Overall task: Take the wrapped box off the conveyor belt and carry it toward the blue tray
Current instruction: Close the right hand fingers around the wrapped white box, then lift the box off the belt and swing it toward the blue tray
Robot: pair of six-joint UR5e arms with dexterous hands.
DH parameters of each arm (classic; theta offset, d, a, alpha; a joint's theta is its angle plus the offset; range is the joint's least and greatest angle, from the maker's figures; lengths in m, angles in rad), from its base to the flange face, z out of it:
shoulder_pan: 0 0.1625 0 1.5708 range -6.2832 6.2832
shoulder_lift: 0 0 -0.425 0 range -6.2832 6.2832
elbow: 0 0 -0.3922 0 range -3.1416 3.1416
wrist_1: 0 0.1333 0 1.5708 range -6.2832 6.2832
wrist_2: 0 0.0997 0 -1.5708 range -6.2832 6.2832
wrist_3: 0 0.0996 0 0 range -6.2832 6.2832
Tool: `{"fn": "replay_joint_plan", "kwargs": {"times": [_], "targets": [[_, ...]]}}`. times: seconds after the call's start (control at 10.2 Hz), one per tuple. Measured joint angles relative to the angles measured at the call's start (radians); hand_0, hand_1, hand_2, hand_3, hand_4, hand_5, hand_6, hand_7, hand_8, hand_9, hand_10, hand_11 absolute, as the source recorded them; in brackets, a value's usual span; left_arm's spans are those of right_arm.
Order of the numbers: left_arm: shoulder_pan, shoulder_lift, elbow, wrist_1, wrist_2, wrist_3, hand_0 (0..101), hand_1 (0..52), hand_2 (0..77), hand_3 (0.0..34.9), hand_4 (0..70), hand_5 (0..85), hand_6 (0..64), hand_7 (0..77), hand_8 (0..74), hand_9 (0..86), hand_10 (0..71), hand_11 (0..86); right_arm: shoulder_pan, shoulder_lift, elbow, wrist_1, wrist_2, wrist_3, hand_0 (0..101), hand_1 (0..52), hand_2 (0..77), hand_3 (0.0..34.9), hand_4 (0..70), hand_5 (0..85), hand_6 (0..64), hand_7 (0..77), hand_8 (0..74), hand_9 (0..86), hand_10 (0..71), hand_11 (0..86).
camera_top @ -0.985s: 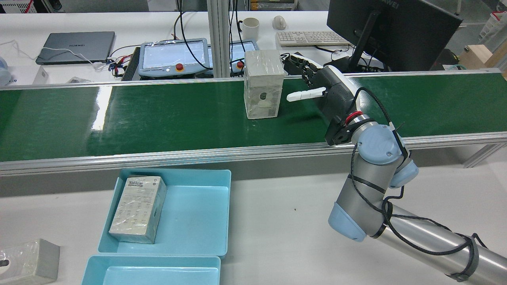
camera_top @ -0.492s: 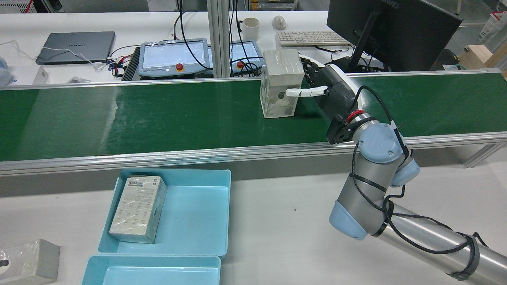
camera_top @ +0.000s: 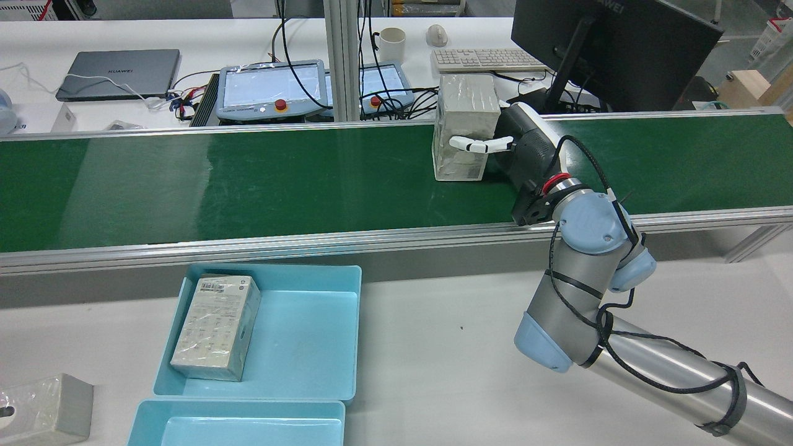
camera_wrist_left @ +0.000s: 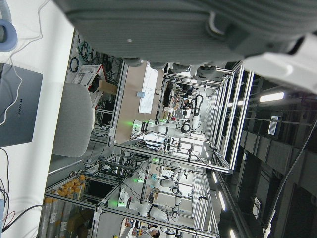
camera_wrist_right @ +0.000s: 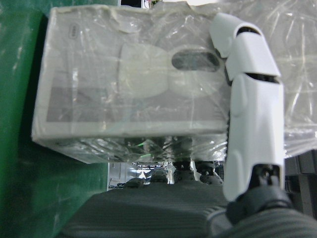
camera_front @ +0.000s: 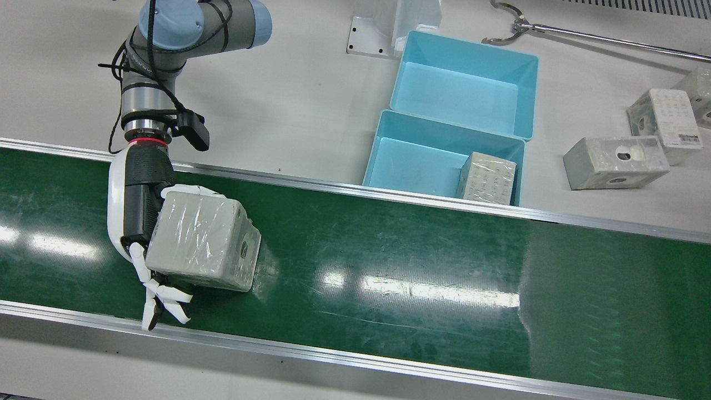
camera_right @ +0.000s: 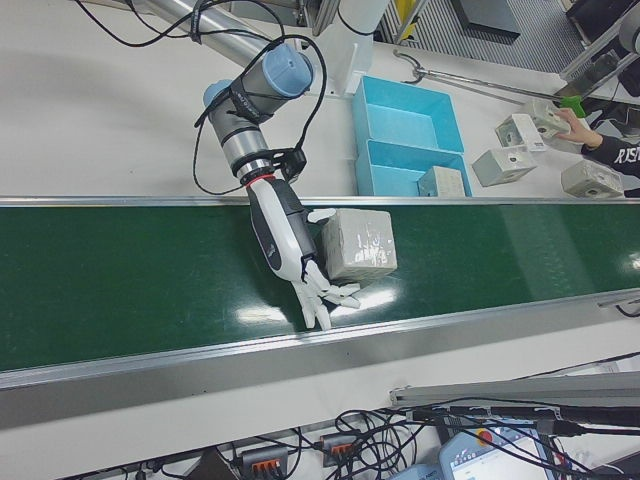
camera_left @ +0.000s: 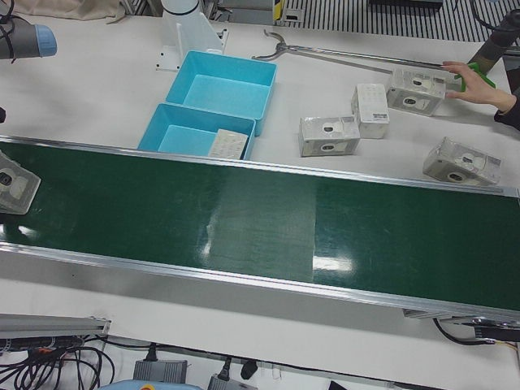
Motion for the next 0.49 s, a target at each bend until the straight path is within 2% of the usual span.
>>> {"fn": "replay_joint_plan", "kwargs": {"times": [0.1, 0.2, 0.3, 0.39, 0.49], "targets": [[0.0, 0.0, 0.0, 0.0, 0.0, 0.0, 0, 0.0, 1.1, 0.0, 0.0, 1.1, 0.5, 0.5, 0.5, 0.0, 0.5, 0.5, 0.0, 0.003, -0.011, 0.0, -0.001, 0.002, 53, 20.7, 31.1, 0.0, 12.0, 42.5, 18.0, 26.2, 15.3, 2.7, 0.0, 1.1], [0.0, 0.0, 0.0, 0.0, 0.0, 0.0, 0, 0.0, 1.1, 0.0, 0.0, 1.1, 0.5, 0.5, 0.5, 0.0, 0.5, 0.5, 0.001, 0.007, -0.018, -0.001, -0.002, 0.003, 53, 20.7, 31.1, 0.0, 12.0, 42.5, 18.0, 26.2, 15.3, 2.7, 0.0, 1.1], [0.0, 0.0, 0.0, 0.0, 0.0, 0.0, 0, 0.0, 1.1, 0.0, 0.0, 1.1, 0.5, 0.5, 0.5, 0.5, 0.5, 0.5, 0.004, 0.015, -0.021, -0.002, -0.009, 0.004, 53, 18.0, 36.0, 0.0, 14.2, 44.2, 21.8, 30.5, 20.2, 12.5, 12.5, 1.6], [0.0, 0.0, 0.0, 0.0, 0.0, 0.0, 0, 0.0, 1.1, 0.0, 0.0, 1.1, 0.5, 0.5, 0.5, 0.5, 0.5, 0.5, 0.017, 0.032, -0.021, -0.004, -0.026, 0.005, 54, 18.0, 36.0, 0.0, 15.8, 45.3, 25.6, 31.1, 32.2, 30.0, 15.3, 10.4], [0.0, 0.0, 0.0, 0.0, 0.0, 0.0, 0, 0.0, 0.5, 0.0, 0.0, 1.1, 0.5, 0.5, 0.5, 0.5, 0.5, 0.5, 0.036, 0.051, -0.017, -0.007, -0.051, 0.004, 54, 18.0, 36.0, 0.0, 15.8, 45.3, 25.6, 31.1, 32.2, 30.0, 21.8, 18.5]]}}
